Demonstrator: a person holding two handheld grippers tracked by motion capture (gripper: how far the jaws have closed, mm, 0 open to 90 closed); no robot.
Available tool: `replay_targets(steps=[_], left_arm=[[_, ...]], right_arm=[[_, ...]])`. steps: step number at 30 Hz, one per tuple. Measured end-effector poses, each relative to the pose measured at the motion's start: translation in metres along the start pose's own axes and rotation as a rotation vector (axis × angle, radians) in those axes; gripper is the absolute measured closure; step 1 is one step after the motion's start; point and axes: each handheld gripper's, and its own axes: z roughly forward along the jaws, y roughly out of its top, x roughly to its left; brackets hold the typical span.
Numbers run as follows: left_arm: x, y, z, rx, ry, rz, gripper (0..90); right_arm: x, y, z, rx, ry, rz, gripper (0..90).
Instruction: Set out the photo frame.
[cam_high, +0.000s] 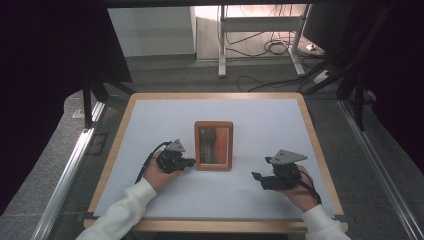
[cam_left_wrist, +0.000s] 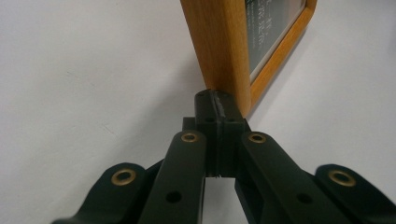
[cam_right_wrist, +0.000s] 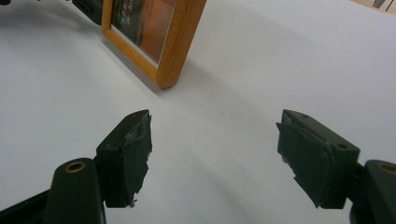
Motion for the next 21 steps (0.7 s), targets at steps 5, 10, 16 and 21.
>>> replay_targets(steps=[5,10,16,21], left_arm=[[0.006,0.002,-0.008,-0.016,0.014,-0.016,90.0],[0.014,0.003,-0.016,-0.04,0.047,-0.032,90.0],[0.018,0.0,-0.021,-0.06,0.07,-0.055,89.6],[0.017,-0.006,-0.027,-0.092,0.141,-0.069,73.5]], right_arm=[[0.0,-0.001,0.0,-0.005,0.0,0.002,26.4],[-0.002,-0.005,0.003,-0.018,0.01,0.017,26.5],[-0.006,-0.014,0.005,-0.03,-0.01,0.045,26.5],[-0.006,-0.018,0.006,-0.03,-0.021,0.044,26.4]])
